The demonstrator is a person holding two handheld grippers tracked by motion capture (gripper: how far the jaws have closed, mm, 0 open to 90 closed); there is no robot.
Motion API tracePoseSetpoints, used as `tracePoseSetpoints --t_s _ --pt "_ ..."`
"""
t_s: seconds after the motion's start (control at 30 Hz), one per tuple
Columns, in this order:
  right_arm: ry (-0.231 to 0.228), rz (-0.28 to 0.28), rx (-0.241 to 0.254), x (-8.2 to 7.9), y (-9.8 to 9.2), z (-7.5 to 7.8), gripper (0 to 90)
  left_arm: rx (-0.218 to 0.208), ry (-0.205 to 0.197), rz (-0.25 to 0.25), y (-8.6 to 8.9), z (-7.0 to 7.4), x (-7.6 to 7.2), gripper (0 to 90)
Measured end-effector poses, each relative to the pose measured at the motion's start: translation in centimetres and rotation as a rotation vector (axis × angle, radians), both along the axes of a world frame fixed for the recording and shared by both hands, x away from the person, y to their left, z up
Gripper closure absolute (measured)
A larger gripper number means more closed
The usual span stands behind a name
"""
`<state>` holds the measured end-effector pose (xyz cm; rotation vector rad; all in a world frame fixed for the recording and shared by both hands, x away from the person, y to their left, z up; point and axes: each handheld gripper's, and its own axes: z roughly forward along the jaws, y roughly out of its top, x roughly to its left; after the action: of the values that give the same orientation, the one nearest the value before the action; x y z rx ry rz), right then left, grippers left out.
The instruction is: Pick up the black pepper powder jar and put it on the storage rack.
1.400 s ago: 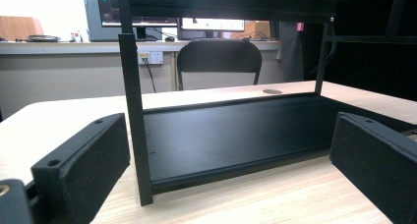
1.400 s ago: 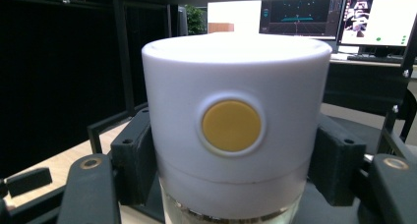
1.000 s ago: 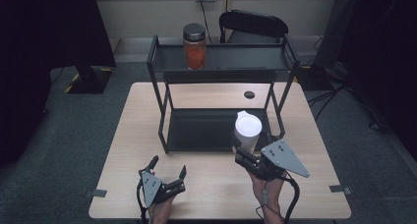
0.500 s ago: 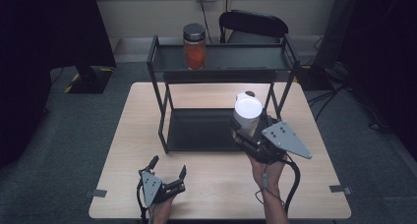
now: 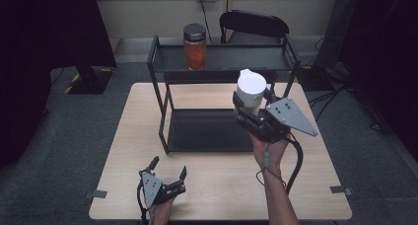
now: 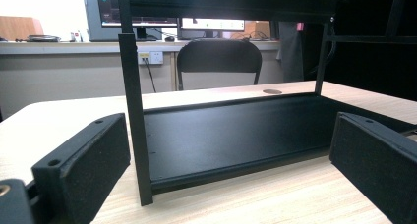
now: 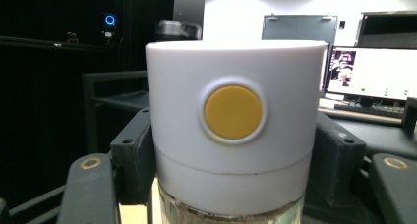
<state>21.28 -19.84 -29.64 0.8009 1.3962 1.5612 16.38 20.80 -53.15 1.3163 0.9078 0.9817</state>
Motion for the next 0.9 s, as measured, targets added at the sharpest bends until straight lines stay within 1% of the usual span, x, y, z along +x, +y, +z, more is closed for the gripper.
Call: tracePoseSetpoints --t_s 0.3,0.53,0.7,0.9 --pt "-0.015 -0.018 -0.015 1.9 0.9 2.0 30.5 0.000 0.000 0.000 0.0 0.0 0.0 1.2" --pt "-0.021 -0.021 0.004 3.5 1.7 4.1 30.4 0.000 0.000 0.000 0.0 0.0 0.0 1.2" --pt "-0.023 -0.031 0.005 4.3 2.2 4.9 30.5 0.000 0.000 0.000 0.0 0.0 0.0 1.2" --pt "-0.031 -0.047 0.014 5.6 2.9 6.1 30.5 -0.001 0.000 0.000 0.0 0.0 0.0 1.3"
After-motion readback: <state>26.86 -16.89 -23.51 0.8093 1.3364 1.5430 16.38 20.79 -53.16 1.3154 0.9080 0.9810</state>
